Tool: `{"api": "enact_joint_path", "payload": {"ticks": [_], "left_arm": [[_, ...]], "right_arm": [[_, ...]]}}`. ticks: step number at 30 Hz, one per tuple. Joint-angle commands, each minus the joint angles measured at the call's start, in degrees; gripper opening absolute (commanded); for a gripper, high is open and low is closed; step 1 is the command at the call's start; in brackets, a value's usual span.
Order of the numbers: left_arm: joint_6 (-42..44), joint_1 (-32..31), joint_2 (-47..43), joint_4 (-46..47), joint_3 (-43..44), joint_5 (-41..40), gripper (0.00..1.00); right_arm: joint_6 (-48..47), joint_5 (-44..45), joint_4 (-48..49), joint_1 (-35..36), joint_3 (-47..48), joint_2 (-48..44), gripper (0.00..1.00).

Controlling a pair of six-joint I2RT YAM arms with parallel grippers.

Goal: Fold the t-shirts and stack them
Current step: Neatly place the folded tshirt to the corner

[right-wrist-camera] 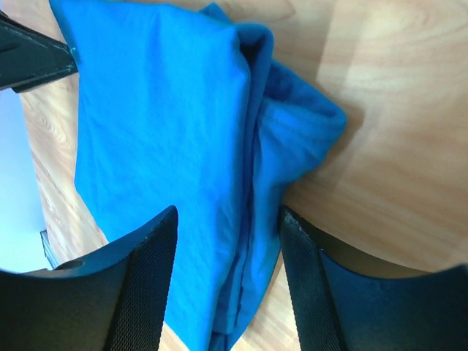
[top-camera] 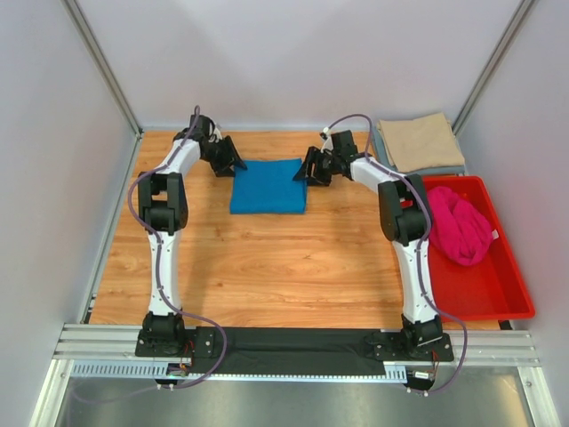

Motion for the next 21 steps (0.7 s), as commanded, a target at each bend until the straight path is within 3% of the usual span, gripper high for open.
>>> {"api": "enact_joint_path", "payload": {"ticks": [1, 6, 10, 12, 15, 21], "left_arm": [[0.35, 0.47, -7.39, -1.65, -1.8, 2.05, 0.6], [2.02, -0.23, -17.94, -6.67, -11.62, -0.32, 0.6], [1.5, -0.93, -26.03, -5.27, -18.59, -0.24, 0.6], [1.05, -1.89, -27.36, -4.3, -20.35, 0.11, 0.6], [-0.35, -2.86, -27.19, -1.76, -22.89, 4.66, 0.6], [-0.97, -3.74, -26.05, 3.17, -29.92, 5.74, 0.59]], "right_arm": [[-2.84, 1.08, -6.77, -0.01, -1.98, -2.66, 0.6], [-4.24, 3.99, -20.82, -0.27, -0.67, -9.25, 0.6], [-3.11, 2.07, -24.55, -0.27, -0.05, -14.44, 0.58], [-1.53, -1.96, -23.16, 0.08, 0.39, -15.41, 0.37], [-0.12, -6.54, -20.95, 0.61, 2.75, -13.23, 0.18], [3.04, -17.35, -12.97, 2.72, 6.19, -5.85, 0.16]]}}
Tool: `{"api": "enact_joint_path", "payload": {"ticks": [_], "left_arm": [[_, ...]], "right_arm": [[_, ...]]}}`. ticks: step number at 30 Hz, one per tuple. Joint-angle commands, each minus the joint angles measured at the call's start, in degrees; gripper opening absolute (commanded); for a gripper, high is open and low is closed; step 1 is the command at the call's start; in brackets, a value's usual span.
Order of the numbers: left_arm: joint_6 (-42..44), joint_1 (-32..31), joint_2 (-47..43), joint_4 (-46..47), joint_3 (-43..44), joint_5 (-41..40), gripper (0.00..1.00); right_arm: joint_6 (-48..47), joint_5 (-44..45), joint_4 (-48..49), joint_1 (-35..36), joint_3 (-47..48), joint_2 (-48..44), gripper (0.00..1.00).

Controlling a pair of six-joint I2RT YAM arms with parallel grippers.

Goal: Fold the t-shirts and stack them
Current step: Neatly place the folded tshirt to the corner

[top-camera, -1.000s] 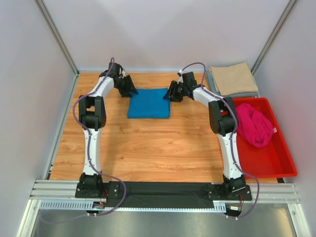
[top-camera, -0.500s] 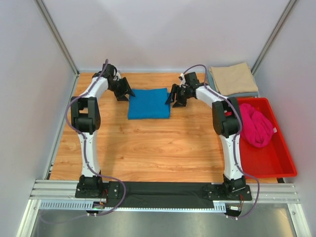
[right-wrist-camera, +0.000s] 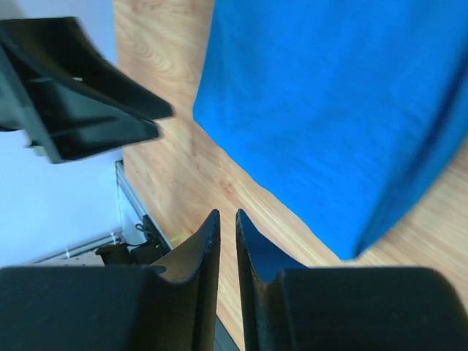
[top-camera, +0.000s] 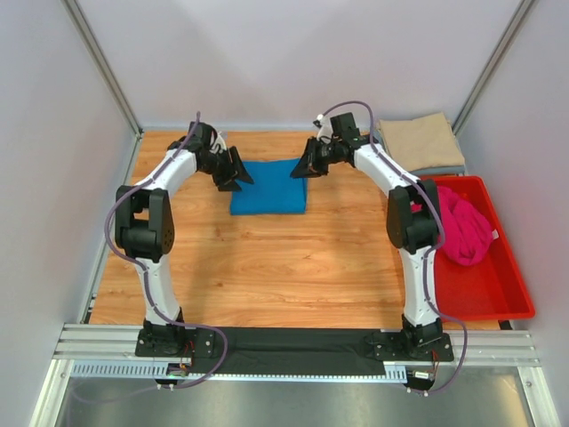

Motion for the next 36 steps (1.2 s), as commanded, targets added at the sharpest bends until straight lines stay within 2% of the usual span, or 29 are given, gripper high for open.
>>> {"api": "enact_joint_path", "payload": {"ticks": [1, 3, 6, 9, 13, 16, 17, 21, 23, 24, 25, 26, 28, 32, 36], "left_arm": [[0.08, -0.29, 2.25, 2.78, -3.35, 1.78, 0.59], [0.52, -0.29, 3.92, 2.95, -5.11, 0.38, 0.59], [1.4, -0.29, 5.33, 2.61, -7.49, -4.17, 0.59], [3.07, -0.03, 8.4, -1.51, -6.62, -8.76, 0.59], [3.08, 0.15, 8.25, -4.51, -5.12, -7.89, 0.59], [0.36, 0.06, 4.56, -4.25, -4.07, -3.59, 0.59], [-0.17, 0.06, 3.51, -4.69, -3.02, -1.93, 0.59], [-2.11, -0.03, -5.17, -7.51, -5.54, -3.74, 0.62], [-2.46, -0.03, -10.71, -5.76, -12.45, -6.29, 0.62], [-2.2, 0.06, -12.31, -4.79, -14.59, -6.83, 0.62], [-1.94, -0.03, -13.72, -4.69, -18.44, -6.57, 0.62], [-1.33, -0.03, -16.95, -4.34, -20.48, -5.7, 0.62], [-0.97, -0.2, -21.01, -3.81, -26.44, -5.34, 0.61], [-1.58, -0.29, -35.57, -4.95, -34.18, -5.86, 0.62], [-2.46, -0.29, -43.6, -7.23, -37.55, -8.15, 0.63]], "right_arm": [[2.94, -8.69, 6.04, 1.62, 1.75, 5.46, 0.16], [2.94, -7.99, 7.18, 1.63, 0.79, 8.45, 0.16], [4.26, -8.6, 12.88, 0.49, -6.4, 10.74, 0.17], [2.51, -7.12, 17.11, -0.57, -13.87, 9.96, 0.18], [1.89, -7.11, 17.82, -2.59, -17.31, 6.27, 0.2], [0.22, -7.2, 13.28, -2.68, -14.69, 1.96, 0.25], [0.22, -7.29, 10.21, -2.77, -12.42, 0.91, 0.3], [0.04, 1.04, 4.56, -2.59, -11.08, -4.63, 0.46], [0.3, 8.86, 2.63, -2.68, -10.99, -5.69, 0.56], [0.65, 12.37, 2.36, -2.77, -10.38, -5.34, 0.57], [1.26, 12.84, 2.88, -2.68, -10.03, -4.21, 0.65], [1.44, 13.01, 3.23, -2.51, -9.5, -3.24, 0.69], [0.75, 13.98, 3.24, -2.5, -5.66, 0.52, 0.71], [-5.22, 19.43, -6.4, -2.59, 8.32, 9.3, 0.71], [-5.07, 20.04, -6.96, -2.42, 12.83, 13.99, 0.71]]}}
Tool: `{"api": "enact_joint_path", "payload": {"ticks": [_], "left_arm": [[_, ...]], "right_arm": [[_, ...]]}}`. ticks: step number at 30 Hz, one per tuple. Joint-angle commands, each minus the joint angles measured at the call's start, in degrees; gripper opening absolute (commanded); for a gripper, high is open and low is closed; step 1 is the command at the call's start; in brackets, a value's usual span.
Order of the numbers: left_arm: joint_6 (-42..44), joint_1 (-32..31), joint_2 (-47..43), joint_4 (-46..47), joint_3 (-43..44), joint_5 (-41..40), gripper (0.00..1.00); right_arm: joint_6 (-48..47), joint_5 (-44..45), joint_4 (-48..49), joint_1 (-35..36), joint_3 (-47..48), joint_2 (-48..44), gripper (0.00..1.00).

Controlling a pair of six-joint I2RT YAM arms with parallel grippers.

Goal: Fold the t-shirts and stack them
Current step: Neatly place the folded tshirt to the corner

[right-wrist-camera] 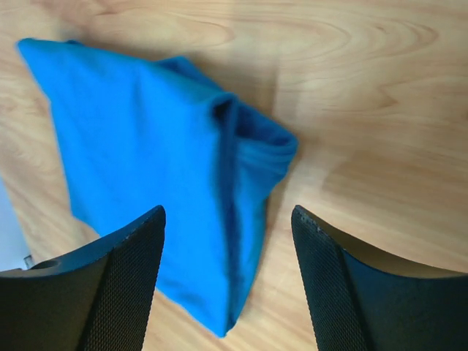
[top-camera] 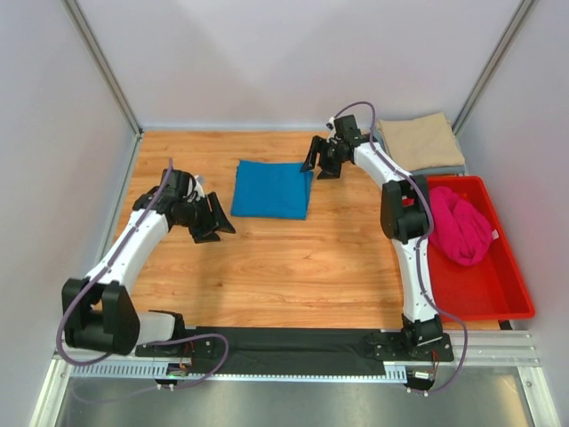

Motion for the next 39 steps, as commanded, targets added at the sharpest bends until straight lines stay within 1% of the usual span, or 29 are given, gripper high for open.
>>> {"api": "enact_joint_path", "payload": {"ticks": [1, 4, 6, 9, 12, 14, 18, 21, 25, 30, 32, 35, 36, 38, 39], "left_arm": [[-0.83, -0.03, -5.71, -2.49, 0.5, -2.12, 0.63], [0.31, -0.03, -6.25, -7.24, 3.57, -3.26, 0.63], [1.02, -0.03, -6.33, -11.0, 5.33, -5.45, 0.63], [1.46, -0.03, -6.95, -13.49, 6.57, -8.79, 0.63], [1.72, -0.03, -6.95, -13.32, 6.05, -10.21, 0.63], [1.64, -0.03, -6.51, -12.35, 5.52, -10.21, 0.63], [0.94, -0.03, -5.19, -10.85, 5.52, -8.63, 0.62], [0.67, -0.03, -4.49, -10.41, 6.13, -8.18, 0.62], [0.67, -0.03, -3.87, -10.5, 6.84, -8.62, 0.62], [-0.56, -0.03, -2.82, -9.18, 6.57, -7.31, 0.61], [-0.65, -0.03, -2.38, -9.36, 7.45, -7.57, 0.61], [-0.39, -0.03, -2.12, -9.45, 7.98, -8.36, 0.61], [-0.47, -0.03, -2.03, -9.36, 7.54, -8.36, 0.61], [-0.74, -0.03, -1.76, -8.92, 7.1, -8.01, 0.61], [-0.91, -0.03, -1.76, -8.83, 6.58, -7.92, 0.61]], "right_arm": [[-1.65, 3.2, -3.57, 0.4, 2.19, 3.18, 0.72], [-2.52, 4.77, -2.78, 2.07, -0.1, 3.36, 0.72], [-3.05, 4.69, -1.38, 3.56, -2.56, 3.09, 0.72], [-4.02, 5.13, -1.19, 5.67, -4.23, 2.48, 0.72], [-3.76, 5.22, 1.26, 6.29, -7.38, 1.51, 0.72], [-3.58, 5.56, 1.44, 6.38, -7.75, 1.33, 0.71], [-3.93, 6.1, 1.27, 6.38, -8.71, 0.9, 0.7], [-4.28, 6.53, 1.62, 6.47, -10.12, 0.89, 0.68], [-4.55, 5.92, 2.32, 6.82, -12.05, 0.98, 0.62], [-4.63, 5.83, 4.34, 7.96, -14.52, -0.24, 0.59], [-4.72, 6.0, 5.22, 7.96, -14.78, -0.42, 0.55], [-5.77, 8.28, 6.19, 7.96, -14.17, -0.86, 0.34], [-6.39, 8.47, 6.36, 7.87, -13.3, -0.95, 0.21], [-7.18, 8.99, 5.4, 7.35, -11.54, -0.95, 0.09], [-7.62, 9.08, 4.79, 7.09, -9.27, -0.95, 0.0]]}}
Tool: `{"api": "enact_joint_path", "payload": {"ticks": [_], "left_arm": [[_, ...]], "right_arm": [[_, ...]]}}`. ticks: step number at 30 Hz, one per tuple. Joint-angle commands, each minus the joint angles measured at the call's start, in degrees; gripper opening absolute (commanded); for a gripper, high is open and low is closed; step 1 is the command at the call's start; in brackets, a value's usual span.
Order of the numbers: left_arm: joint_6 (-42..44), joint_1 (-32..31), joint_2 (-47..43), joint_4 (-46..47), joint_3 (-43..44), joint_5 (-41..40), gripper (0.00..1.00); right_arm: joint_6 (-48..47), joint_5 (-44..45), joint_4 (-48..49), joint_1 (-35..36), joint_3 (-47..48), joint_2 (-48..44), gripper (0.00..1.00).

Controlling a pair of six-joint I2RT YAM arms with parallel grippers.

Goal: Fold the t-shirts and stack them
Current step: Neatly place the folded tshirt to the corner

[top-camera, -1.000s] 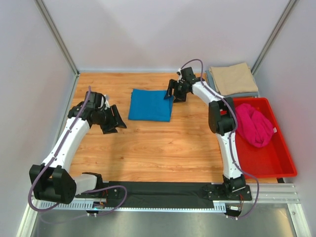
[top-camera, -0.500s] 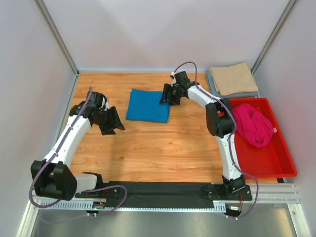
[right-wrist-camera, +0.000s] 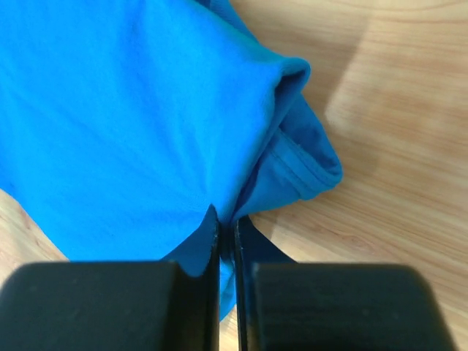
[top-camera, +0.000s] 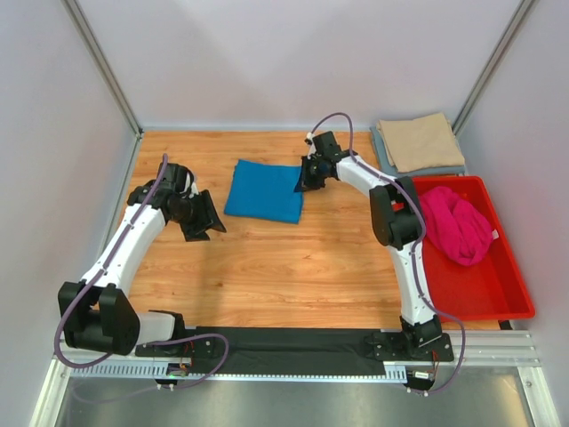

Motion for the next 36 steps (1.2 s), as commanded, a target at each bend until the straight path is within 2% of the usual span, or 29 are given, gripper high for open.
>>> {"api": "enact_joint_path", "payload": {"ticks": [1, 8, 13, 18, 25, 31, 33, 36], "left_arm": [[-1.13, 0.01, 0.14, 1.72, 0.74, 0.73, 0.61], [-2.27, 0.01, -0.3, 5.85, -2.25, 1.52, 0.61], [-3.42, -0.07, 0.14, 7.09, -3.66, 3.37, 0.61], [-5.26, -0.86, -4.41, 7.09, -8.12, 3.81, 0.61], [-4.47, -0.95, -11.11, 2.44, -12.54, -3.92, 0.62], [-7.46, -0.95, -9.8, 3.31, -11.31, -1.11, 0.62], [-8.16, -1.13, -8.92, 3.75, -10.78, -0.33, 0.62], [-8.16, -2.01, -7.78, 2.44, -9.11, -0.23, 0.62]], "right_arm": [[-4.06, 3.86, -5.77, -0.63, 3.89, 1.47, 0.0], [-9.24, 5.0, -17.11, -4.59, 15.75, 3.58, 0.0], [-15.04, 11.58, -27.82, -8.62, 23.75, 5.61, 0.0], [-18.12, 15.28, -32.58, -12.93, 32.36, 7.01, 0.0], [-24.8, 20.02, -32.68, -17.68, 35.18, 6.75, 0.0], [-28.05, 20.12, -33.91, -19.18, 39.84, 3.08, 0.0], [-28.76, 23.01, -33.56, -20.14, 40.72, 1.39, 0.0], [-29.2, 23.72, -31.45, -25.65, 42.13, -0.72, 0.0]]}}
